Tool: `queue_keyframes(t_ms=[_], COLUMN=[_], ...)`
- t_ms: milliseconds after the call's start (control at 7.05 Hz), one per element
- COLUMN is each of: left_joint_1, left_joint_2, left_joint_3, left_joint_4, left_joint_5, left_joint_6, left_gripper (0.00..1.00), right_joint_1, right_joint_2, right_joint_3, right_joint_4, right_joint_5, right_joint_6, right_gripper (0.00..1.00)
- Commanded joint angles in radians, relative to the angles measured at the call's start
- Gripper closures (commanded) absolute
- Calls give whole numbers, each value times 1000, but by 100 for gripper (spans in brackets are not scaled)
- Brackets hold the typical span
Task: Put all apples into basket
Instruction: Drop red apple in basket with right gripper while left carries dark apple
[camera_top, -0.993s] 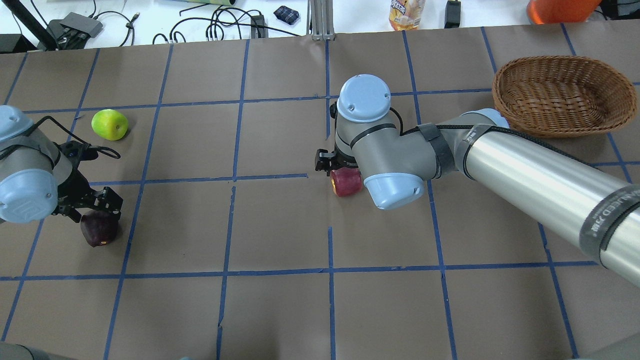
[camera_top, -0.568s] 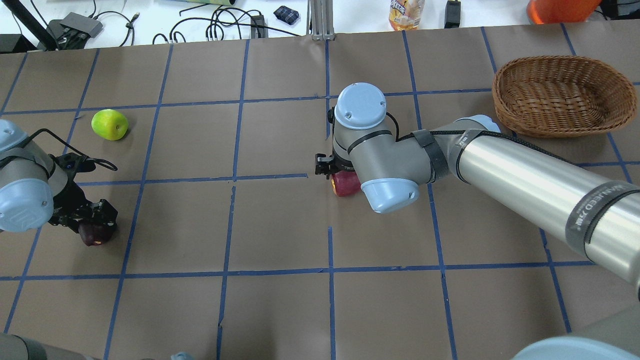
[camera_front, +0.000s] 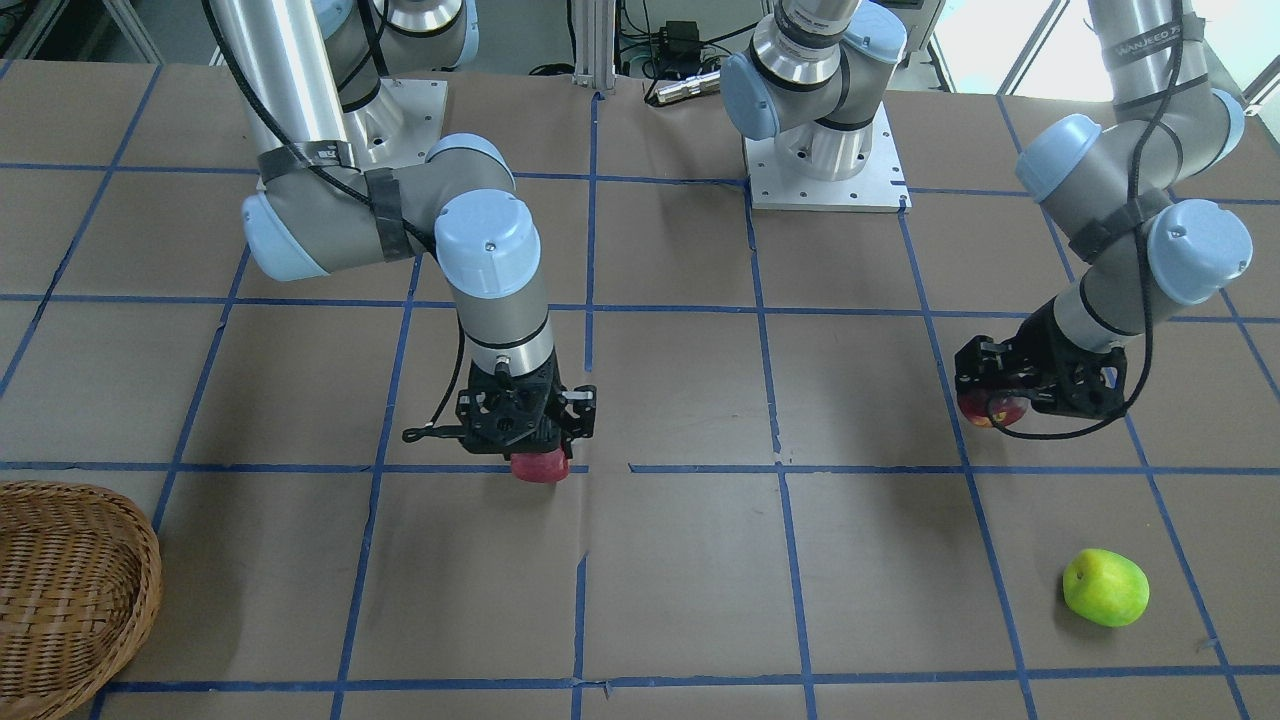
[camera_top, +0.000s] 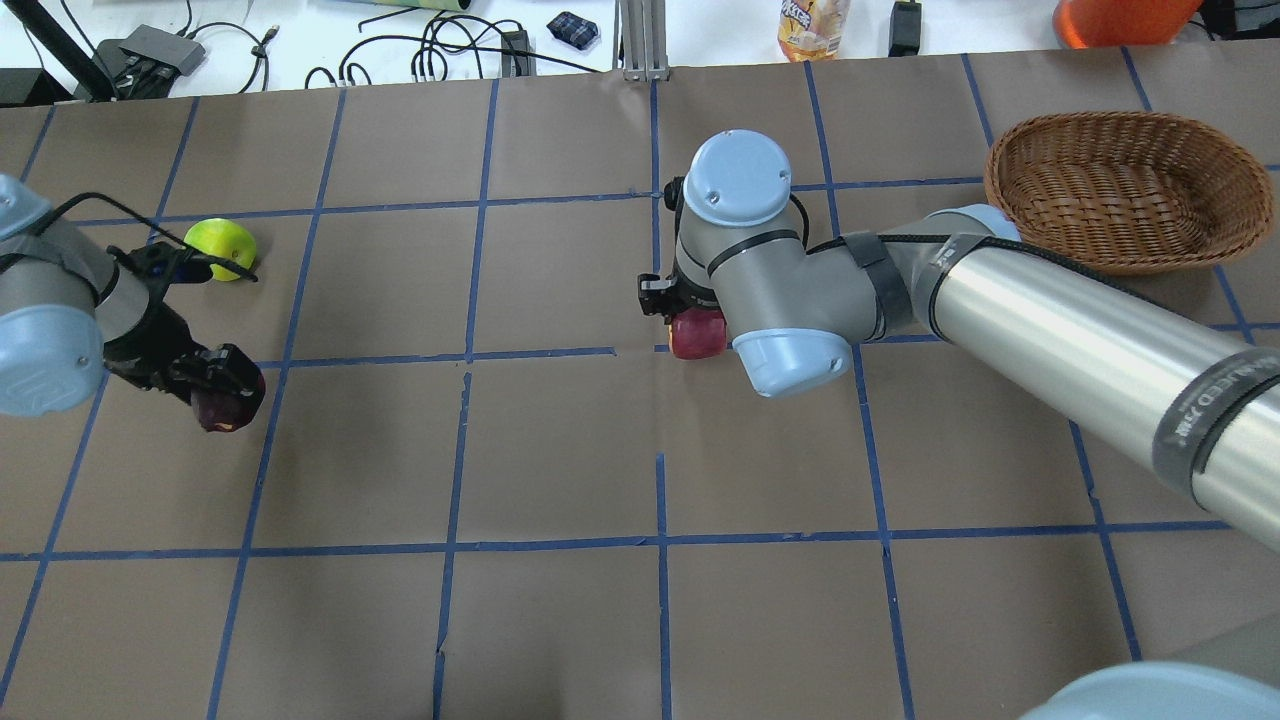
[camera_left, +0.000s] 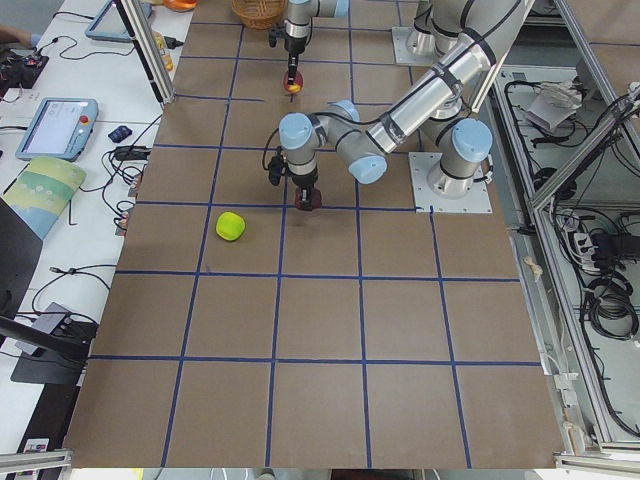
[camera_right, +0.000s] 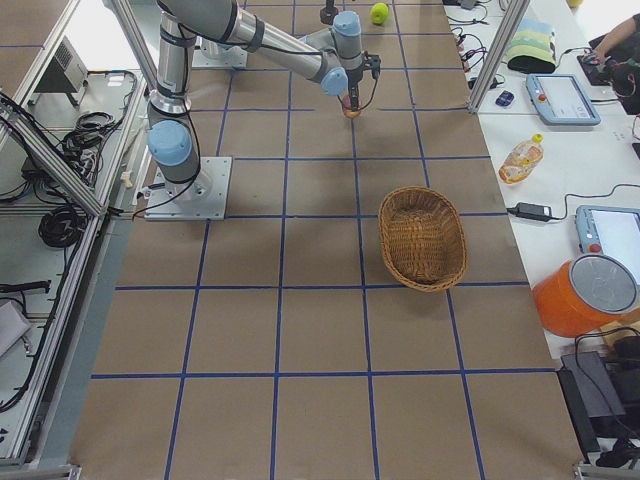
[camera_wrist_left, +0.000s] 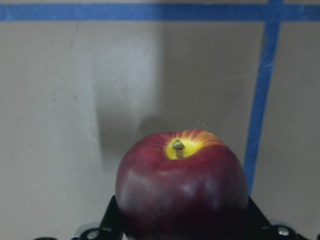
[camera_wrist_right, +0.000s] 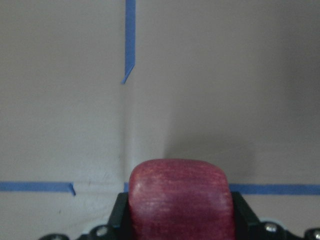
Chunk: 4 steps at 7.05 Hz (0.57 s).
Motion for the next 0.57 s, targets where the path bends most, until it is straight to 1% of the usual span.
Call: queue_keyframes(t_ms=[0, 142, 284, 426], left_joint_1=[-308, -401, -468, -563], left_joint_2=[-22, -52, -98, -131], left_joint_3=[135, 170, 174, 189], left_joint_4=[-38, 3, 13, 71], left_joint_5=[-81, -155, -166, -168], left_joint_6=[-94, -240, -471, -622], left_gripper=[95, 94, 93, 93], right_joint_1=[-177, -286, -413, -549], right_joint_2=[-48, -62, -63, -53], right_joint_3=[-144, -188, -214, -220], right_joint_4=[197, 256, 319, 366], right_joint_5=[3, 3, 3, 3], right_joint_6=[-84, -156, -339, -508], right_gripper=[86, 89, 91, 96])
